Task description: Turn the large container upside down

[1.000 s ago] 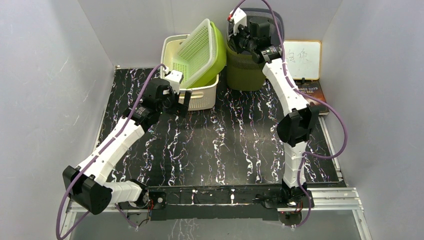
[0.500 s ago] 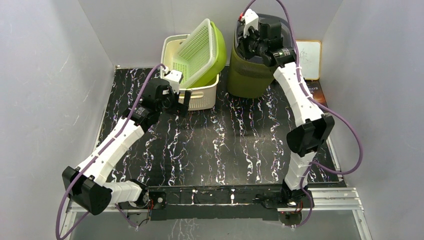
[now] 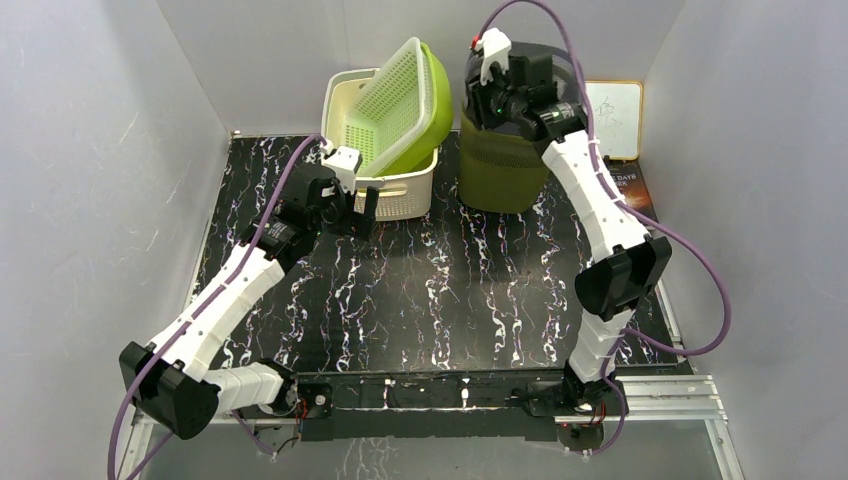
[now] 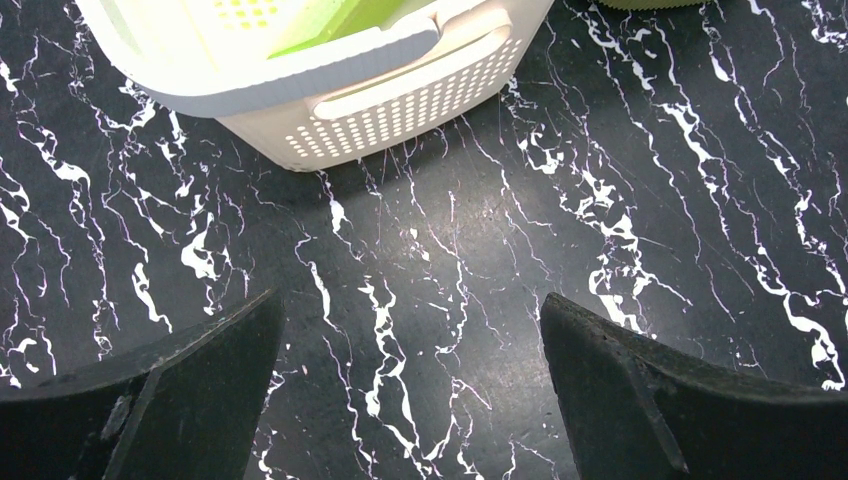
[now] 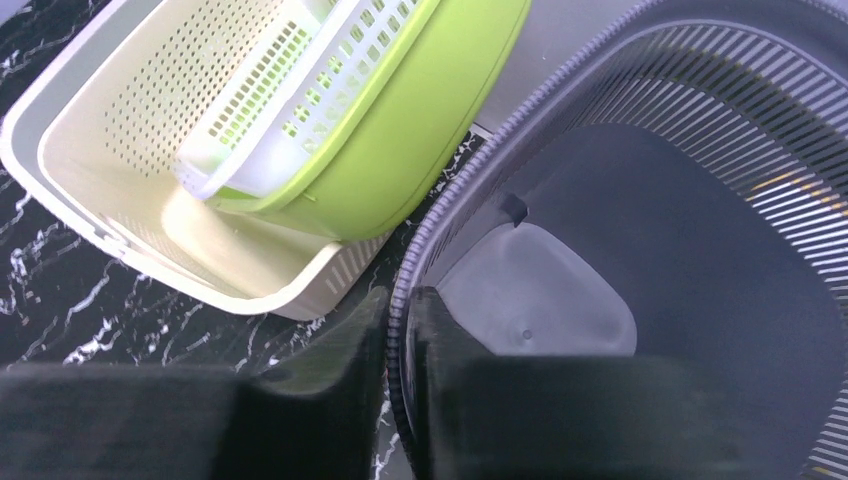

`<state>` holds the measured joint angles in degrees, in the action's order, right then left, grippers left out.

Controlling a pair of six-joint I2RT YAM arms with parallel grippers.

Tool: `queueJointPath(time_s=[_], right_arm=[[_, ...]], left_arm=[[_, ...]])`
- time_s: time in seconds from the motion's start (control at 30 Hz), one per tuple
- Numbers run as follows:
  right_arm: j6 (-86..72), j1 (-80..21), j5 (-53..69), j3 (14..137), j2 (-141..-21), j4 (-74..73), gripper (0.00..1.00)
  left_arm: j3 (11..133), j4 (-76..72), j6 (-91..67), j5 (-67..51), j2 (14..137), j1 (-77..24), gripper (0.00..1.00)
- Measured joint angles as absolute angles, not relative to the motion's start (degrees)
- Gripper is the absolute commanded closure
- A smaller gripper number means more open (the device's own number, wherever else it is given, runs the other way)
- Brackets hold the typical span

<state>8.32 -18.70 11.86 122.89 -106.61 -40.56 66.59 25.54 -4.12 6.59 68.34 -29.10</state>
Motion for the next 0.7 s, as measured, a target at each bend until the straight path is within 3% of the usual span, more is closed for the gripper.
queueJointPath(time_s=[0.1,0.27,0.43,0.47,0.5,0.7], right_arm=[[8.6,-21.45,7.25,118.3,-104.97,-39.88,0.5],[8.86,-23.68,3.05,114.76,-103.07,-37.91,0.53],[8.88,-23.05,2.04,114.54,-102.91,-37.39,0.72],[8.84,-22.98,2.04,114.54,-102.94,-37.43,0.81],[8.97,-22.98,2.13,114.56,-102.94,-37.43,0.99],[10.31,-23.99,-0.27,119.57,-105.78,-41.12,1.0]], left_arm=[[66.35,25.58,-4.14,6.57,68.31,-29.1,0.02],[66.35,25.56,-4.27,6.33,68.31,-29.1,0.02],[66.32,25.54,-4.32,6.17,68.31,-29.1,0.02],[66.3,25.54,-4.32,6.17,68.31,-29.1,0.02],[66.24,25.54,-4.32,6.17,68.29,-29.1,0.02],[65.71,25.54,-4.54,6.15,68.16,-29.1,0.02]])
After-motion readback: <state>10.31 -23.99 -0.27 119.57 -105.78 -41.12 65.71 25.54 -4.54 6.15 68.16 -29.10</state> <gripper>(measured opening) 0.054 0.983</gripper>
